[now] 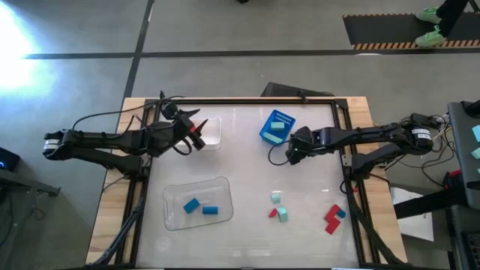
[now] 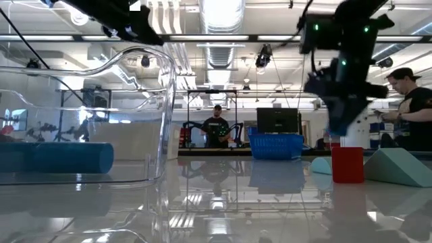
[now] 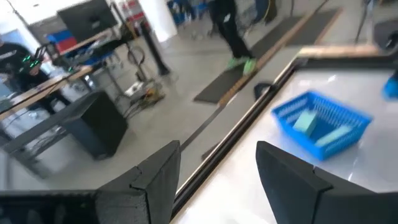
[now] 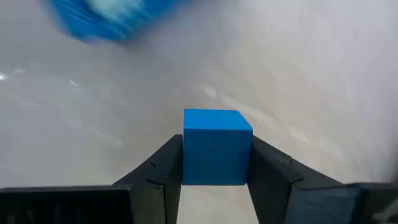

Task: Sort & place blocks by color
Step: Put the blue block into the transparent bin

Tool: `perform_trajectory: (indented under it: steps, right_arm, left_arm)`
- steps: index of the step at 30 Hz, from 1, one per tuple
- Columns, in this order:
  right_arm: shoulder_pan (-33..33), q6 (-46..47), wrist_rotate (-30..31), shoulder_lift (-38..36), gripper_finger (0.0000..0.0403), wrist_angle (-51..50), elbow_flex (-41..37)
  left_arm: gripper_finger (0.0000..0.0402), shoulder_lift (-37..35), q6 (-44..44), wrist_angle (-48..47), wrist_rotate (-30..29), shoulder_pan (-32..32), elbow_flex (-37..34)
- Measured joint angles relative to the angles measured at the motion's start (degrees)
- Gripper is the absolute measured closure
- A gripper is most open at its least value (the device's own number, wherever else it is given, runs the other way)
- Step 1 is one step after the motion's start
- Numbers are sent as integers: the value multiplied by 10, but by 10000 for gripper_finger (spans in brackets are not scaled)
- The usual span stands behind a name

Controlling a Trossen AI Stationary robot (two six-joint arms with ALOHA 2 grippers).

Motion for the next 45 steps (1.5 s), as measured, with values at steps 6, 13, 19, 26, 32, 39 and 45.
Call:
perform_trajectory:
  steps: [6, 13, 19, 26, 32, 39, 45]
  right_arm:
    - [38, -147, 41, -40, 276, 195, -10]
    - [69, -358, -2, -42, 276, 433, -21]
    - [69, -511, -177, -25, 276, 625, -23]
    - [69, -609, -330, -9, 276, 780, -30]
    - [68, -623, -335, -5, 276, 829, -44]
    - [68, -635, -335, -5, 276, 830, -52]
    - [72, -754, -333, -5, 276, 789, -55]
  left_arm:
    - [207, 0, -39, 21, 25, -38, 0]
    - [207, 17, -105, 59, 66, -94, -3]
    - [207, 66, -100, 160, 100, -136, -4]
    - [207, 140, -90, 279, 129, -153, -4]
    - [207, 209, -52, 416, 163, -158, 1]
    - [207, 260, -10, 441, 190, -157, 34]
    - [190, 275, -117, 438, 193, -155, 54]
